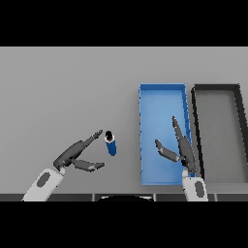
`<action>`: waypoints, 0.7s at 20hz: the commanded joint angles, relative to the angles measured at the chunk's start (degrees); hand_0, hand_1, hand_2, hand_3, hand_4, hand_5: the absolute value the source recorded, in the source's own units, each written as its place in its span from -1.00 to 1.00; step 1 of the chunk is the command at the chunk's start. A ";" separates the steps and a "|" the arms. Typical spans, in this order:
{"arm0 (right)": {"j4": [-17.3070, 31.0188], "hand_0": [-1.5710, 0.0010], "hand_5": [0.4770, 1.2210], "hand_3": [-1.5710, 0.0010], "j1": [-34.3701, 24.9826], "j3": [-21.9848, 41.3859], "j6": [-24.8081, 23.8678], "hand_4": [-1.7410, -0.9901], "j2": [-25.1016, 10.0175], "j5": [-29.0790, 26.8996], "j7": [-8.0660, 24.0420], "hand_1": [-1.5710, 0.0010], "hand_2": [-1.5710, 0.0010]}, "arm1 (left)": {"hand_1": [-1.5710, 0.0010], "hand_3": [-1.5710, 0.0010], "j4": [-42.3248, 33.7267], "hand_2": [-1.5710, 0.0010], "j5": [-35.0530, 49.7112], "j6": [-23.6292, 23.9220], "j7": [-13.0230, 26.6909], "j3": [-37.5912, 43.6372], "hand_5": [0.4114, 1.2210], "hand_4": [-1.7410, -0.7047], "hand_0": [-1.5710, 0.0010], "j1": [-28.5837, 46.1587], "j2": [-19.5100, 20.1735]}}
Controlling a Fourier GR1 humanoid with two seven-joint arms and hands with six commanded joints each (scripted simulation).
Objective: Pick up the blue pipe and place it into the blue bin.
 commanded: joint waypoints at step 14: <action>-0.71 1.00 -0.65 1.00 0.61 -1.47 0.77 0.43 -1.07 -1.73 0.49 1.00 1.00 | 1.00 1.00 15.33 1.00 -1.40 -1.20 -2.57 -2.62 -0.70 0.02 1.00 -9.75 -13.97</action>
